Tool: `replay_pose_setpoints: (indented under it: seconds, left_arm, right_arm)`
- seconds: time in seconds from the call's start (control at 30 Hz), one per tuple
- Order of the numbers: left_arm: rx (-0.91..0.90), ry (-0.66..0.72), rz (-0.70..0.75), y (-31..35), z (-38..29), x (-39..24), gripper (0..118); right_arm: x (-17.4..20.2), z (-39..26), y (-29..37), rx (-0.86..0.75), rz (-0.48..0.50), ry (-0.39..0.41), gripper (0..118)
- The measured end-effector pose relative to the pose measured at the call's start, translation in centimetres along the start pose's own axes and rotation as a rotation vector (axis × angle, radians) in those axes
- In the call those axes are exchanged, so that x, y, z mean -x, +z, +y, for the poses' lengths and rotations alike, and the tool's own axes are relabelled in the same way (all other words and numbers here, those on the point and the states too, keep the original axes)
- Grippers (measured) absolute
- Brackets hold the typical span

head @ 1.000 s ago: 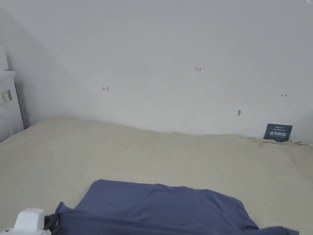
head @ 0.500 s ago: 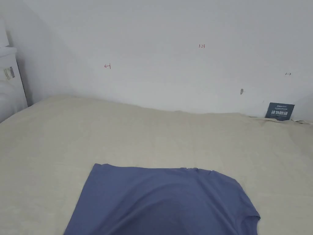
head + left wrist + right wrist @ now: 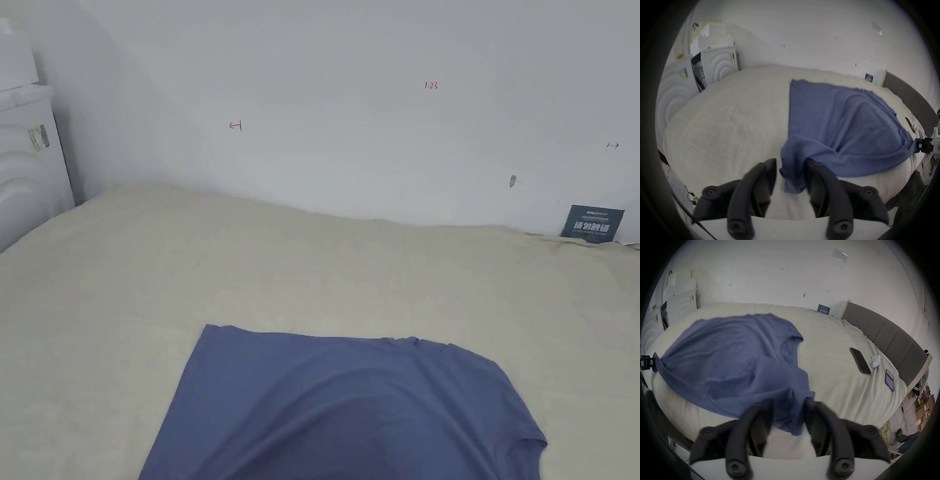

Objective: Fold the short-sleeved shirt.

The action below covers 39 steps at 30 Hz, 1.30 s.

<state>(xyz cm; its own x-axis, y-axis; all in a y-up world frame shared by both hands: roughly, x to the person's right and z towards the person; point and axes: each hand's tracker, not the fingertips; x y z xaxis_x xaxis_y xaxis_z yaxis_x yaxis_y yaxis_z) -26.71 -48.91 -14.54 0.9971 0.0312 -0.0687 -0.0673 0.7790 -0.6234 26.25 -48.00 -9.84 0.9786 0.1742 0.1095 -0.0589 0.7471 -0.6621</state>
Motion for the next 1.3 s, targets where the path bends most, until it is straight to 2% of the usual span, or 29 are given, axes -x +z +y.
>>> replay_pose_setpoints:
  seconds: [0.07, 0.23, 0.37, 0.43, 0.47, 0.5, 0.53, 0.57, 0.6, 0.67, 0.7, 0.93, 1.03, 1.13, 1.23, 1.3]
  left_arm:
    - [-0.085, 0.004, 0.004, 1.8, 0.9, -0.2, 60]
    - [-0.288, 0.049, -0.021, 5.2, 4.7, -1.8, 64]
    - [-0.365, 0.070, -0.019, 6.0, 6.9, -2.7, 64]
    - [-0.369, 0.066, -0.036, 6.0, 7.6, -3.1, 63]
    - [-0.369, 0.063, -0.038, 6.1, 7.9, -3.4, 59]
    - [-0.364, 0.056, -0.047, 6.0, 8.1, -3.8, 49]
    - [-0.358, 0.044, -0.059, 5.8, 8.2, -4.3, 33]
    - [-0.355, 0.030, -0.056, 5.7, 8.3, -4.7, 16]
    - [-0.358, 0.004, -0.046, 5.5, 8.2, -5.2, 16]
    - [-0.356, -0.037, -0.035, 5.0, 7.9, -6.1, 5]
    - [-0.354, -0.044, -0.045, 4.9, 7.9, -6.4, 0]
    - [-0.361, -0.063, -0.032, 4.1, 7.3, -8.3, 0]
    - [-0.319, -0.021, -0.061, 2.6, 8.2, -8.1, 0]
    - [-0.230, 0.013, -0.067, -0.7, 10.8, -7.1, 0]
    - [-0.108, 0.085, -0.142, -6.0, 14.8, -5.2, 0]
    - [-0.107, 0.102, -0.132, -9.0, 16.7, -4.4, 0]
  right_arm:
    - [0.3, 1.3, 1.0, -0.060, 0.019, -0.011, 50]
    - [2.1, 5.2, 2.7, -0.197, 0.037, -0.032, 50]
    - [3.4, 7.5, 3.5, -0.262, 0.011, -0.018, 50]
    - [3.6, 8.1, 3.9, -0.290, 0.041, -0.037, 50]
    - [3.8, 8.3, 3.9, -0.297, 0.043, -0.040, 49]
    - [4.1, 8.6, 3.8, -0.300, 0.046, -0.041, 46]
    - [4.3, 8.7, 3.6, -0.316, 0.059, -0.048, 36]
    - [4.4, 8.6, 3.6, -0.332, 0.071, -0.050, 15]
    - [4.7, 8.7, 3.3, -0.336, 0.073, -0.052, 15]
    - [5.1, 8.6, 3.1, -0.383, 0.078, -0.065, 2]
    - [5.3, 8.6, 3.1, -0.392, 0.071, -0.065, 2]
    - [6.0, 9.2, 2.9, -0.439, 0.077, -0.118, 0]
    - [6.6, 9.8, 2.3, -0.425, 0.088, -0.118, 0]
    - [7.1, 10.5, 1.4, -0.400, 0.099, -0.101, 0]
    - [7.8, 11.3, 0.4, -0.375, 0.118, -0.084, 0]
    - [8.1, 11.8, -0.3, -0.373, 0.131, -0.077, 0]
